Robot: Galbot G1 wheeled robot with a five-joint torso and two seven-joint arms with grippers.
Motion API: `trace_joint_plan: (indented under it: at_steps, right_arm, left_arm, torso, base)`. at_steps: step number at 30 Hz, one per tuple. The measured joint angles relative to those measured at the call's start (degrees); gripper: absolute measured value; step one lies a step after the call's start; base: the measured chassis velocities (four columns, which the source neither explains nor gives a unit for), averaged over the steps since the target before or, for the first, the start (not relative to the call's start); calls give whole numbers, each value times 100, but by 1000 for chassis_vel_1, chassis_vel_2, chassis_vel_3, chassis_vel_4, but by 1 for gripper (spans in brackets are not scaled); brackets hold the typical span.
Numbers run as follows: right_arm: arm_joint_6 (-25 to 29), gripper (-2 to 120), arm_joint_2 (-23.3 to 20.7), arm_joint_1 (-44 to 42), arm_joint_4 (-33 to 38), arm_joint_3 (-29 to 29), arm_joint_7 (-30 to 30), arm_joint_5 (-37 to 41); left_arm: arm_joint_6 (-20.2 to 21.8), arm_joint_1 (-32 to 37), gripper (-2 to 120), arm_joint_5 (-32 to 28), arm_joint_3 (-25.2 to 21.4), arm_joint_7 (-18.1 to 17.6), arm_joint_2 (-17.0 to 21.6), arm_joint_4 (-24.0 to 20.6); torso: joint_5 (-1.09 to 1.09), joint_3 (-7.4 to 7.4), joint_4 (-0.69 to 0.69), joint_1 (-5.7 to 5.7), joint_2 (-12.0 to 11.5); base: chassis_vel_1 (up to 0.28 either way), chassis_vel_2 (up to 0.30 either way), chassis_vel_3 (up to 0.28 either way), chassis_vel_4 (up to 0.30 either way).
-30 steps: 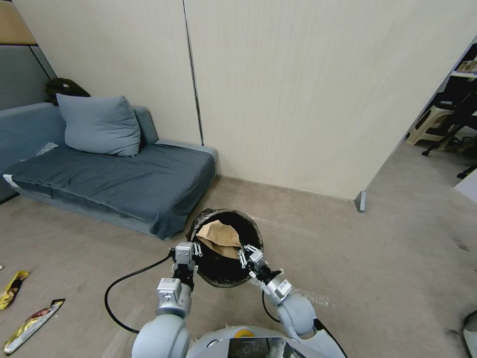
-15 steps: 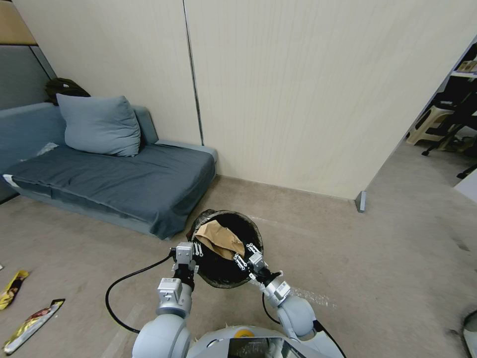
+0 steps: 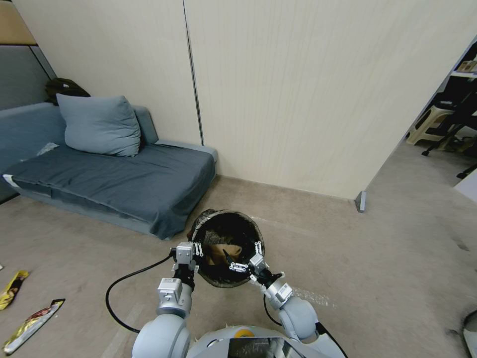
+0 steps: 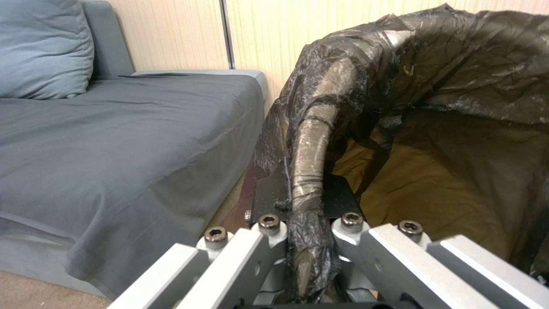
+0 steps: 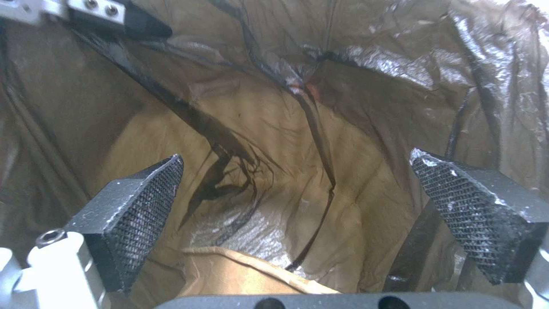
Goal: Pick up the trash bin, then pick up the garbage from the floor and place it into the trash bin.
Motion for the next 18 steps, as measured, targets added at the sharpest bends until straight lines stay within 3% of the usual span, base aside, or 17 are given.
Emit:
trace_joint_plan:
  at_steps: [15,17,18]
  right_arm:
    - [123,100,61,-414,1062,231,132,-107]
    - [147,100,221,-589,1426,444,275,-169]
    - [155,100,505,-796,1704,676,433,-246]
  left_arm:
    - [36,8,1,7,-94,8,5,-6]
    - [75,15,1,18,-116,8,-1,-14]
    - [85,23,1,29,-122,8,-10,-14]
  torso:
    - [0,0,0,0,0]
    - [0,0,1,0,0]
    - [-1,0,-1,0,0]
  base:
    - [0,0,0,0]
    - [0,0,0,0]
    - [0,0,0,0]
